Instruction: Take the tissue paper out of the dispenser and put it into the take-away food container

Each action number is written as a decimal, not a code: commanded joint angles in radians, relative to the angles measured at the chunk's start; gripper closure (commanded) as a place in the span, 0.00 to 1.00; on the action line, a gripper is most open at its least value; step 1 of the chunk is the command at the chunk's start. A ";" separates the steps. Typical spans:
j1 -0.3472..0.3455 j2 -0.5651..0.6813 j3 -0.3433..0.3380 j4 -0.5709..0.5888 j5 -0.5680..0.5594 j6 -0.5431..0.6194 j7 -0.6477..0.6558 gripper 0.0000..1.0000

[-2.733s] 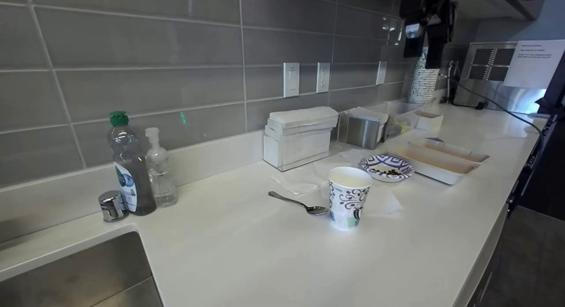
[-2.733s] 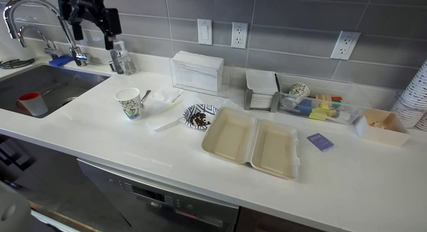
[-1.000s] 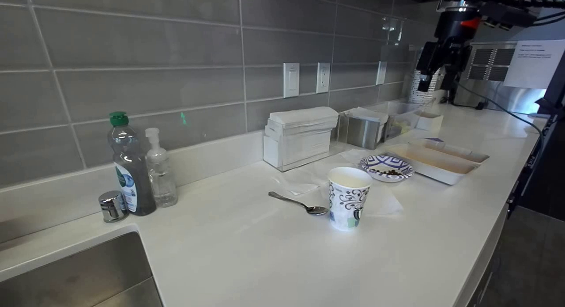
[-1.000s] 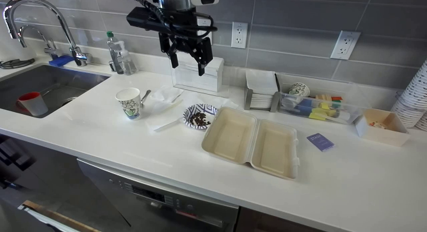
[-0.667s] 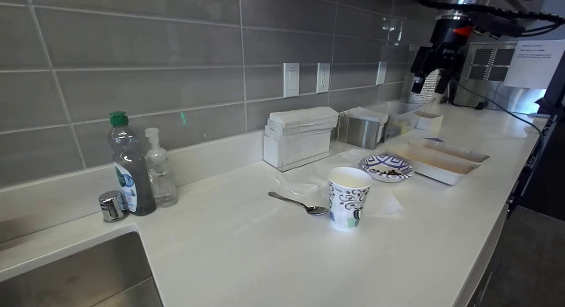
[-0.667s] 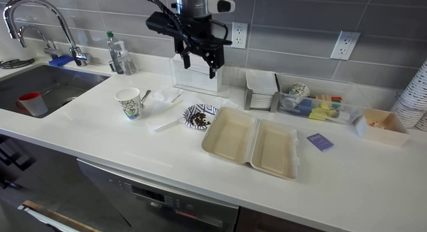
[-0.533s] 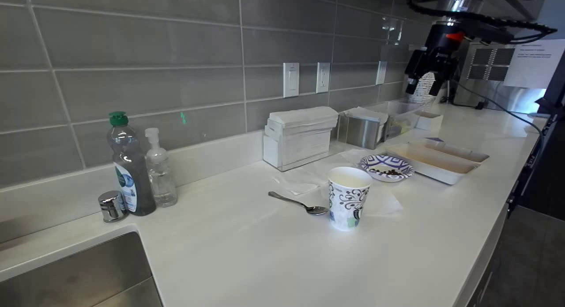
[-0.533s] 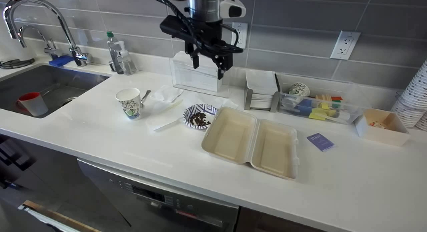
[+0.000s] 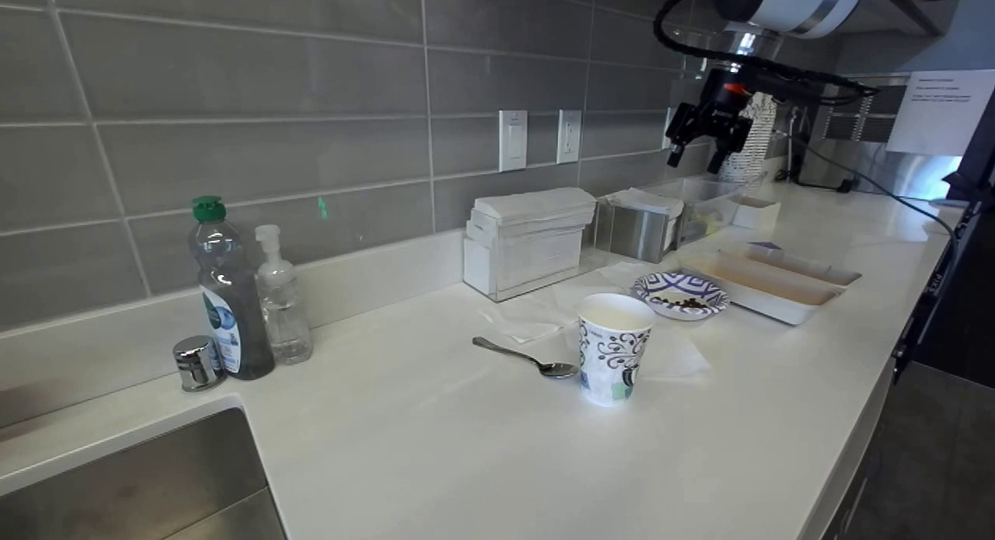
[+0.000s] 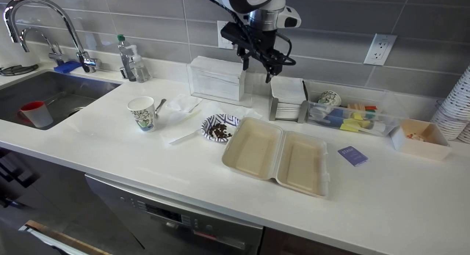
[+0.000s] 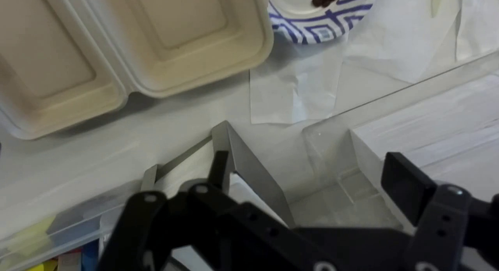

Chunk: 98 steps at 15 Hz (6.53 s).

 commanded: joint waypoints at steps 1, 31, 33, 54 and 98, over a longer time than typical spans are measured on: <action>-0.065 0.187 0.034 0.213 0.050 0.032 0.011 0.00; -0.194 0.544 0.151 0.586 0.051 0.017 0.093 0.29; -0.195 0.553 0.152 0.594 0.047 0.017 0.094 0.35; -0.190 0.552 0.148 0.604 0.004 0.018 0.092 0.71; -0.237 0.076 0.015 0.231 0.010 -0.572 -0.128 0.99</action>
